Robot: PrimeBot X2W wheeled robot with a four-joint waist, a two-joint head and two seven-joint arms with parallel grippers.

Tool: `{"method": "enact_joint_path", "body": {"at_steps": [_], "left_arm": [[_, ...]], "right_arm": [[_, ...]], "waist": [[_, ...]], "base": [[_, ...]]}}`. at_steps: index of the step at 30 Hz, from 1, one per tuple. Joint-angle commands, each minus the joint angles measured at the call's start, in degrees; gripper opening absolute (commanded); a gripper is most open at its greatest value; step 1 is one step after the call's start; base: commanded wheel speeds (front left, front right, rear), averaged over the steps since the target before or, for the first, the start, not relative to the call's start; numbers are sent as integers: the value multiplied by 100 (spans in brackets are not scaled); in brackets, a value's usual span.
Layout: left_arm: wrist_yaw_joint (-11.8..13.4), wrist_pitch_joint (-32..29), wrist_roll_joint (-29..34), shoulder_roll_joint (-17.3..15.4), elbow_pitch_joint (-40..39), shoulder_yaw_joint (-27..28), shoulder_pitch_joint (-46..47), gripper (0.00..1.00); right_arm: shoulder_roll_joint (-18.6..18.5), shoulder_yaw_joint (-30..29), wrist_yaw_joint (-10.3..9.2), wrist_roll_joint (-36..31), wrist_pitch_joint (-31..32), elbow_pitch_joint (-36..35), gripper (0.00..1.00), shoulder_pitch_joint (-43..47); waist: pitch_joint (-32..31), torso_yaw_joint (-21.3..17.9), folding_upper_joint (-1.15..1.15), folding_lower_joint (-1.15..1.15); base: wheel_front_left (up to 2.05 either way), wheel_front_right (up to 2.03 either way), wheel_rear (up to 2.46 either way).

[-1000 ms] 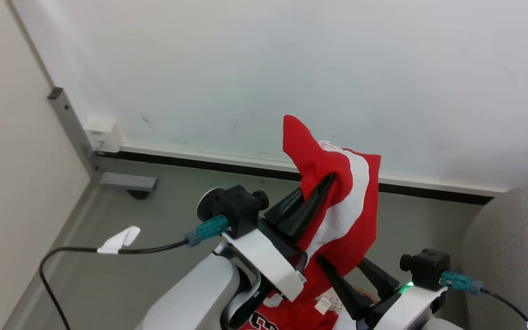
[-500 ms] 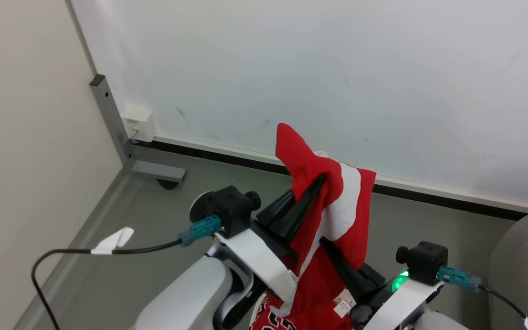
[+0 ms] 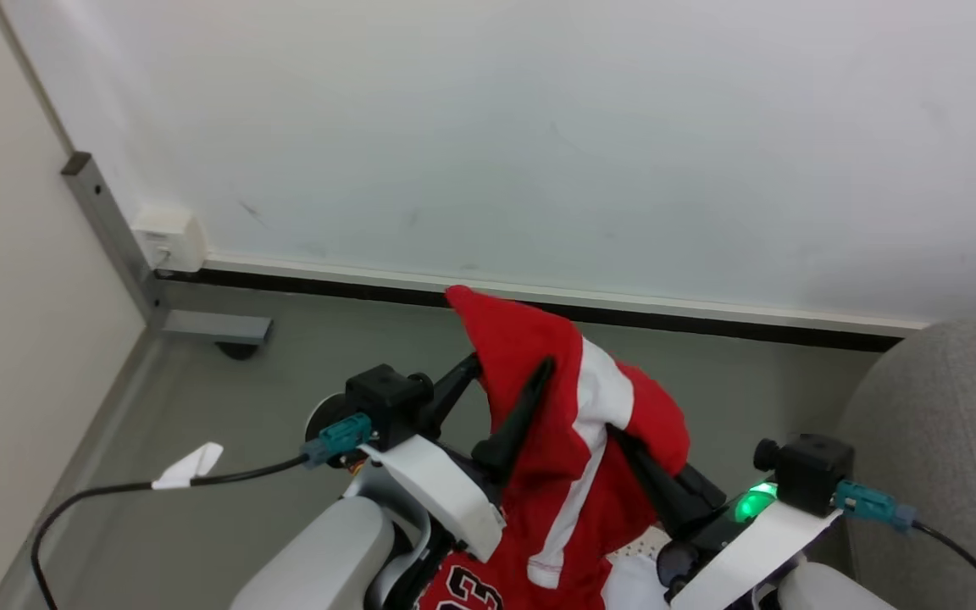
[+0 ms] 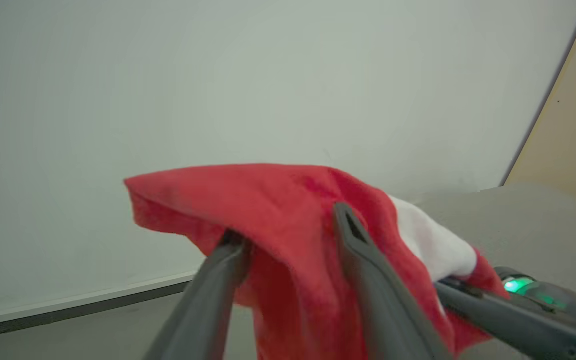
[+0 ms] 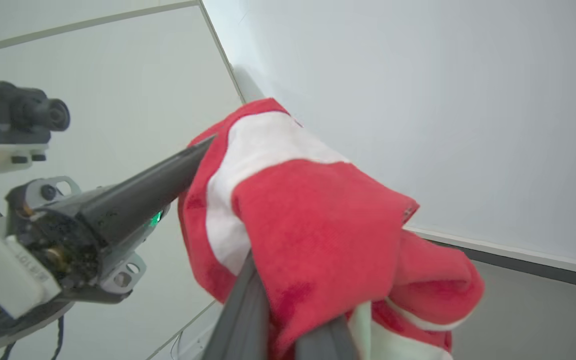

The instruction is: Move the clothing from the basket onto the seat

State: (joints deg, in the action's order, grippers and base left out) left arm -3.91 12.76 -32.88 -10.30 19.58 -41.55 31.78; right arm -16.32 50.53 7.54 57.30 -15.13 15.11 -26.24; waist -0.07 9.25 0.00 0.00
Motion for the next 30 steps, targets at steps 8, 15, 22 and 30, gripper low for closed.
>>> {"method": "enact_joint_path", "body": {"at_steps": [8, 15, 22, 30], "left_arm": [[15, 138, 29, -21, 84, -1, -135, 100], [23, 207, 201, -97, -105, 81, -126, 100], [-12, 241, 372, -163, -245, 143, -282, 100], [-102, 241, 645, -171, -454, 228, -485, 100]], "right_arm": [[-62, -858, -10, -429, -1, 57, 0, 267], [-79, -1376, -10, -813, 0, 45, 0, 415], [-106, -1778, -10, -1082, -1, -77, 0, 692], [10, -2111, -10, -1396, -1, -252, 0, 933]], "waist": [[243, -862, 0, 0], [368, -1664, 0, 0], [412, -2437, 0, 0], [515, -3019, 0, 0]], "base": [[0, 0, 0], [0, 0, 0], [0, 0, 0], [0, 0, 0]]}}
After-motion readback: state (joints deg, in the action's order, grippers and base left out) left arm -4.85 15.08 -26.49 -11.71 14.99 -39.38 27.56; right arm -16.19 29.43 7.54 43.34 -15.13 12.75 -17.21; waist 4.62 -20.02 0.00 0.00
